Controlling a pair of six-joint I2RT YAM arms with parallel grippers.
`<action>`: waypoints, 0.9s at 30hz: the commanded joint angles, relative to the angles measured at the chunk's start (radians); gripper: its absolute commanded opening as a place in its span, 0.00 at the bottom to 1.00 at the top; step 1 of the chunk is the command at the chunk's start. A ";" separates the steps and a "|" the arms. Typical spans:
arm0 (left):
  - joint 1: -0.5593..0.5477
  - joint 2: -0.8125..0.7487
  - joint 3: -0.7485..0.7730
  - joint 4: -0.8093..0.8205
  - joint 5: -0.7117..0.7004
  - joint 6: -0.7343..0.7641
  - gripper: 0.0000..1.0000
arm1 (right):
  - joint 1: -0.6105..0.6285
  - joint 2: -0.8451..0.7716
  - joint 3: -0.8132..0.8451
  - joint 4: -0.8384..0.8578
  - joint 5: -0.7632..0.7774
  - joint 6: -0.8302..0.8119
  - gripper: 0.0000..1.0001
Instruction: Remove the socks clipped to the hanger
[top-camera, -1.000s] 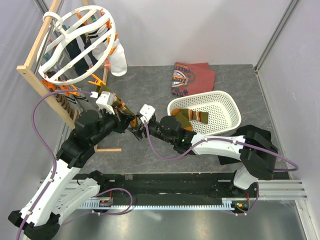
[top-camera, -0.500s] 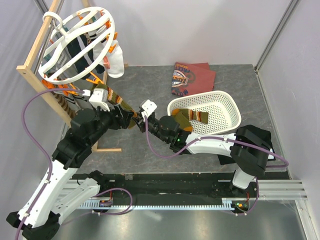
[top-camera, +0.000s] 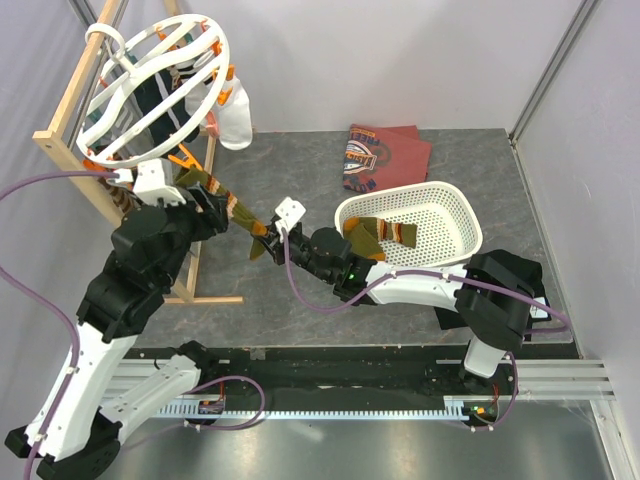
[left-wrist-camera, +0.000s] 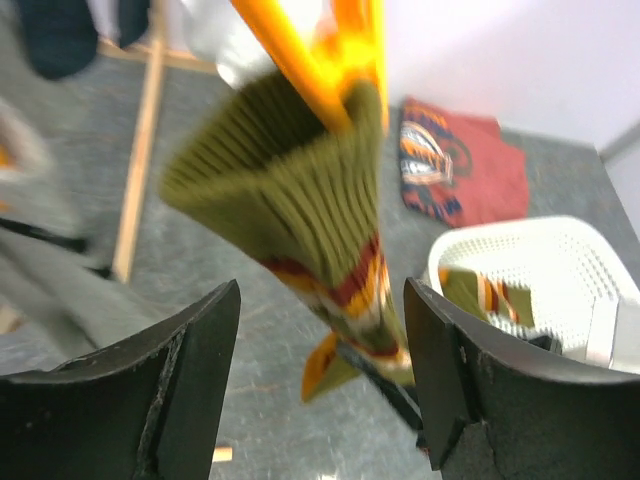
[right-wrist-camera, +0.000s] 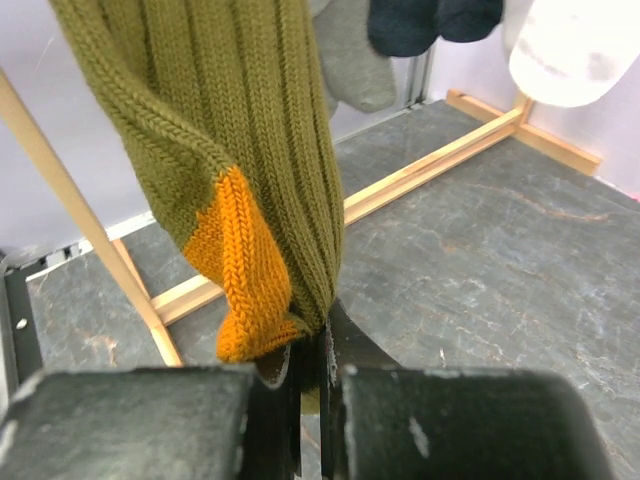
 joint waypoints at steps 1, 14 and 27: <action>0.000 0.047 0.119 -0.023 -0.163 -0.051 0.74 | 0.006 -0.004 0.039 -0.022 -0.054 0.004 0.00; -0.064 0.214 0.367 -0.054 -0.397 -0.041 0.73 | 0.023 0.039 0.114 -0.103 -0.063 0.007 0.00; -0.063 0.308 0.505 -0.101 -0.542 -0.005 0.73 | 0.056 0.020 0.116 -0.137 -0.071 0.002 0.00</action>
